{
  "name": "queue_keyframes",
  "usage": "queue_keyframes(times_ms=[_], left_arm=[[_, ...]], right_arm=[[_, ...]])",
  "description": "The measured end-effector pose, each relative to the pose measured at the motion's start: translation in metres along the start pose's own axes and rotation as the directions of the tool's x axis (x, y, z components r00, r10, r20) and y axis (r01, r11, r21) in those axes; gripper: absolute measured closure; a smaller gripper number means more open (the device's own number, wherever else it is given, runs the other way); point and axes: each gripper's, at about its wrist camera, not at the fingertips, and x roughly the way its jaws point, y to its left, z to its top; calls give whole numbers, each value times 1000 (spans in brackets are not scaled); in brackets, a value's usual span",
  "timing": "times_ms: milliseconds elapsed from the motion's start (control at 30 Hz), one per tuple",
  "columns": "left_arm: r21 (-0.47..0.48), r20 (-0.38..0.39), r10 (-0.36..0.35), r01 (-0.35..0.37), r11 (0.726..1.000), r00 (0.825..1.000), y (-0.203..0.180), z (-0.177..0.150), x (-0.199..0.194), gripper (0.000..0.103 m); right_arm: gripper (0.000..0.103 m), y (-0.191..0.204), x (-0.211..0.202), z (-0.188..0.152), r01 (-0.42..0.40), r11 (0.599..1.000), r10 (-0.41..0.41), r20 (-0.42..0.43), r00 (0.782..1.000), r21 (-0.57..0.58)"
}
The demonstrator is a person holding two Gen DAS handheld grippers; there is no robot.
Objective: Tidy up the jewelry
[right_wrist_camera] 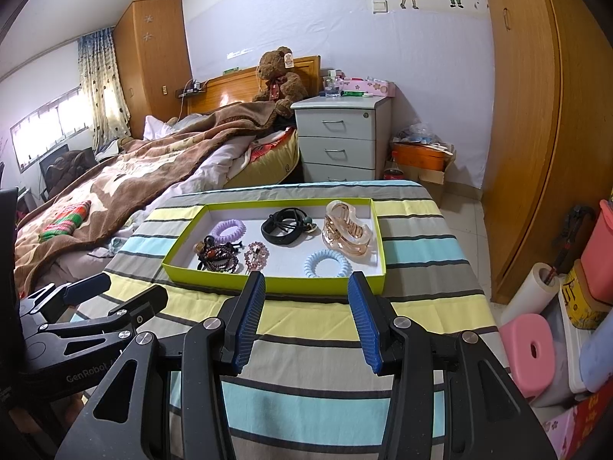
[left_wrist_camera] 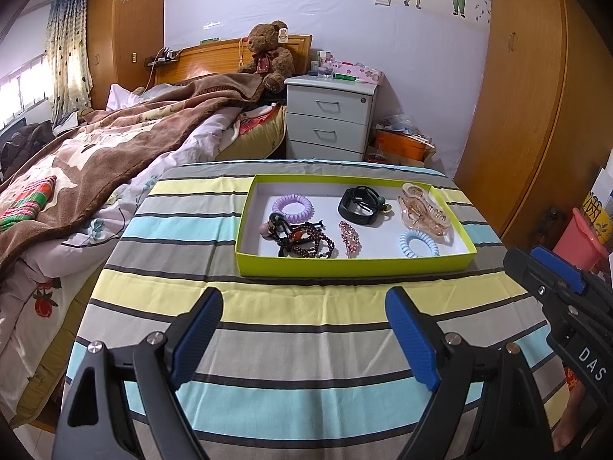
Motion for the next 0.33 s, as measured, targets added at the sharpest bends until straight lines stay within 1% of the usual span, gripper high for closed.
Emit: queue_keyframes(times_ms=[333], left_arm=[[0,-1,4,-4,1000,1000,1,-1,0,15]], right_arm=[[57,0,0,0,-1,1000,1,0,1000,0]])
